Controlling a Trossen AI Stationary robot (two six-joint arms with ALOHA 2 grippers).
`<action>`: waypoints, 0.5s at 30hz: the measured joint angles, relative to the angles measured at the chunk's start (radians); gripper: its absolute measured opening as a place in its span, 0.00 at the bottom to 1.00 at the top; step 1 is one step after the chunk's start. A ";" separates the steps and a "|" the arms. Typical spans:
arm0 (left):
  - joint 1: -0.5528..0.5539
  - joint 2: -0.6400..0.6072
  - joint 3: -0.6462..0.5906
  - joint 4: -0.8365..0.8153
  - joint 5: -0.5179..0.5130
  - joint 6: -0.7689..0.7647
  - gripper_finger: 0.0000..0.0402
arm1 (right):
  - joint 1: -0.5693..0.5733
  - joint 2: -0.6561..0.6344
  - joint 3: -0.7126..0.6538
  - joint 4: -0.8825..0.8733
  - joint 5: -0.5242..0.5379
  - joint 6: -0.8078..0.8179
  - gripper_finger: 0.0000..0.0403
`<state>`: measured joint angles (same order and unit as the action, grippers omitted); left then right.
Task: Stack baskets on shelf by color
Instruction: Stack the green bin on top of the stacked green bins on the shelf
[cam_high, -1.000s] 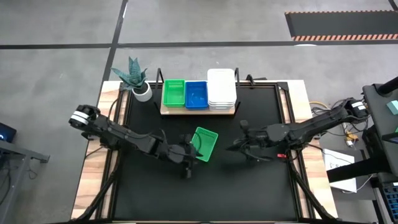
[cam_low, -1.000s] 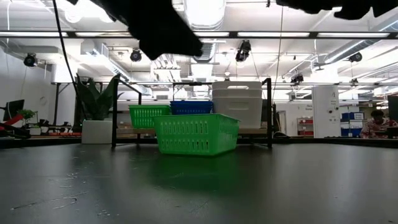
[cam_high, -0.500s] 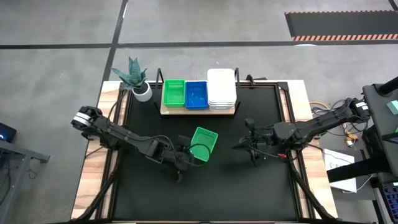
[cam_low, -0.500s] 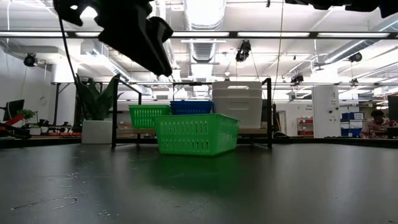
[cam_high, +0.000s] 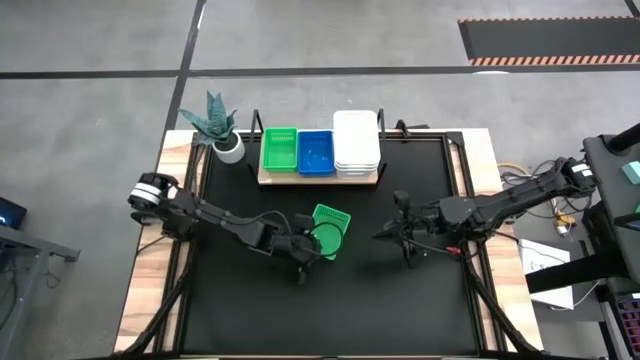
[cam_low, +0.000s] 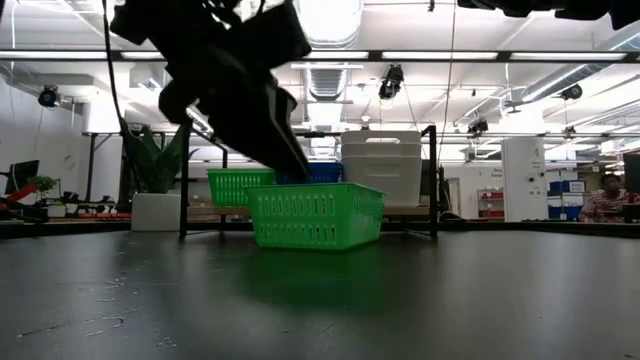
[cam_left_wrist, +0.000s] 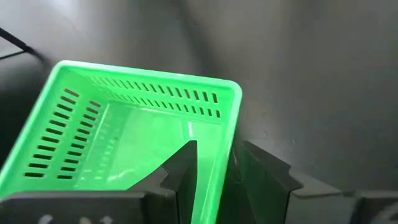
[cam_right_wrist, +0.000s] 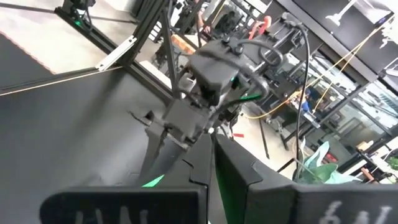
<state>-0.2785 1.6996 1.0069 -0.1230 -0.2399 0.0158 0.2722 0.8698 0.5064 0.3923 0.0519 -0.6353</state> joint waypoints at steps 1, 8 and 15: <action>0.001 0.009 0.000 0.007 0.000 0.000 0.26 | 0.000 0.000 0.000 0.000 0.000 0.000 0.03; 0.004 0.056 0.002 0.021 0.001 -0.002 0.24 | 0.000 0.002 -0.001 -0.003 0.001 0.000 0.03; 0.004 0.038 0.024 -0.051 0.001 0.045 0.02 | 0.000 0.001 -0.001 -0.005 0.001 0.008 0.03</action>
<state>-0.2741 1.7379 1.0307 -0.1742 -0.2386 0.0604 0.2722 0.8712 0.5056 0.3870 0.0528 -0.6273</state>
